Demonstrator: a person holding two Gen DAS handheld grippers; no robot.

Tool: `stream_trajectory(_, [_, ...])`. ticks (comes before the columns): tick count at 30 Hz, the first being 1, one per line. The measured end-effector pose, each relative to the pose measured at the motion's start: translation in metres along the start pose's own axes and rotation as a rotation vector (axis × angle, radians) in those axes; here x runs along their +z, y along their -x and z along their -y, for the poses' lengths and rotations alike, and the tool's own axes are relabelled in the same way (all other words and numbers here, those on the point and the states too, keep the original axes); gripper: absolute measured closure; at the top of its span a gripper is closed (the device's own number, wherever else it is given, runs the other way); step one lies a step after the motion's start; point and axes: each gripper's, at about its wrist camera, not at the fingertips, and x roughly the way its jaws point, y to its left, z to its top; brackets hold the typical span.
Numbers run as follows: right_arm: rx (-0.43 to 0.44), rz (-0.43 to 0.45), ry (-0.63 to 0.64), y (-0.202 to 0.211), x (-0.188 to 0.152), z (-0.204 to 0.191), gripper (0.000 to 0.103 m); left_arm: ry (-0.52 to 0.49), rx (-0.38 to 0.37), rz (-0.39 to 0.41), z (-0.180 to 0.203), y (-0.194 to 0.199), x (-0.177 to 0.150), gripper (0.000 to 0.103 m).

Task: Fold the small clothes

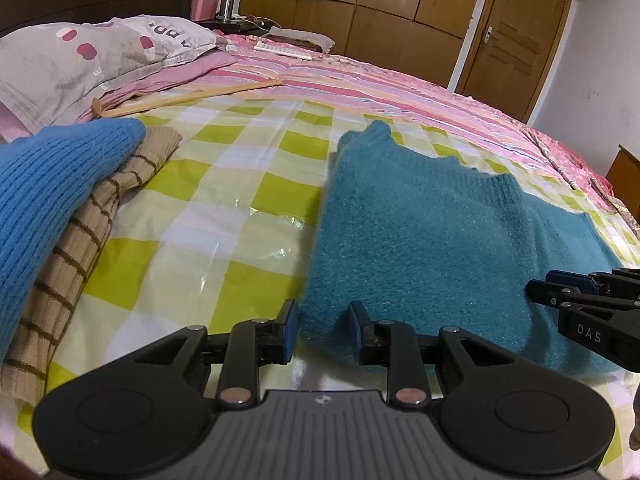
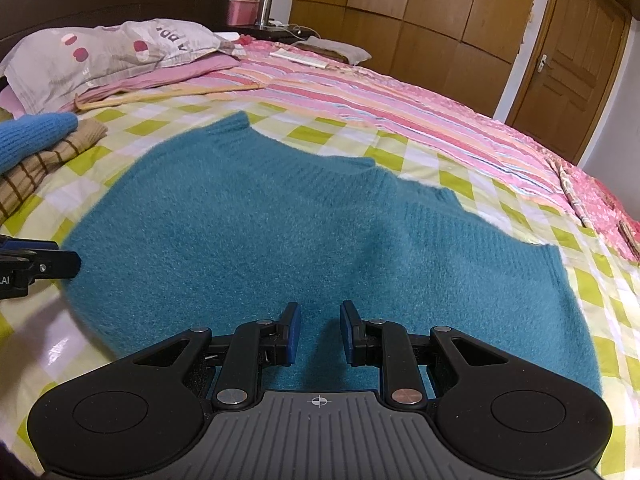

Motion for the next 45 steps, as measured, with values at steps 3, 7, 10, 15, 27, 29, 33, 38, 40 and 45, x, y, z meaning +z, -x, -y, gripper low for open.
stream_trajectory(3, [-0.005,-0.001,0.007,0.0,0.001,-0.002,0.081,0.004,-0.003,-0.003,-0.001,-0.001,0.0,0.069])
stream_trajectory(7, [-0.008,-0.003,0.015,0.0,0.001,-0.003,0.081,0.009,-0.006,-0.005,-0.002,-0.001,0.0,0.068])
stream_trajectory(10, [-0.008,-0.009,0.017,-0.001,0.002,-0.003,0.081,0.012,-0.008,-0.007,-0.003,-0.001,0.0,0.068])
stream_trajectory(15, [-0.007,-0.016,0.012,-0.001,0.005,-0.003,0.08,0.021,-0.015,-0.011,-0.005,-0.001,0.002,0.068])
stream_trajectory(27, [0.026,-0.013,0.008,-0.004,0.02,-0.017,0.075,0.038,-0.028,-0.019,-0.008,0.0,0.003,0.067])
stream_trajectory(29, [0.028,-0.022,0.005,-0.008,0.022,-0.019,0.075,0.04,-0.03,-0.021,-0.009,-0.001,0.003,0.067])
stream_trajectory(33, [0.044,-0.02,-0.013,-0.01,0.029,-0.021,0.075,0.045,-0.034,-0.027,-0.01,-0.001,0.004,0.067])
stream_trajectory(38, [0.055,-0.02,-0.017,-0.014,0.041,-0.026,0.074,0.046,-0.037,-0.03,-0.01,-0.002,0.005,0.067])
stream_trajectory(40, [0.061,-0.016,-0.018,-0.015,0.047,-0.029,0.073,0.04,-0.035,-0.029,-0.01,-0.002,0.005,0.067])
stream_trajectory(45, [0.081,-0.004,-0.006,-0.017,0.06,-0.041,0.068,0.027,-0.031,-0.027,-0.008,-0.003,0.005,0.067])
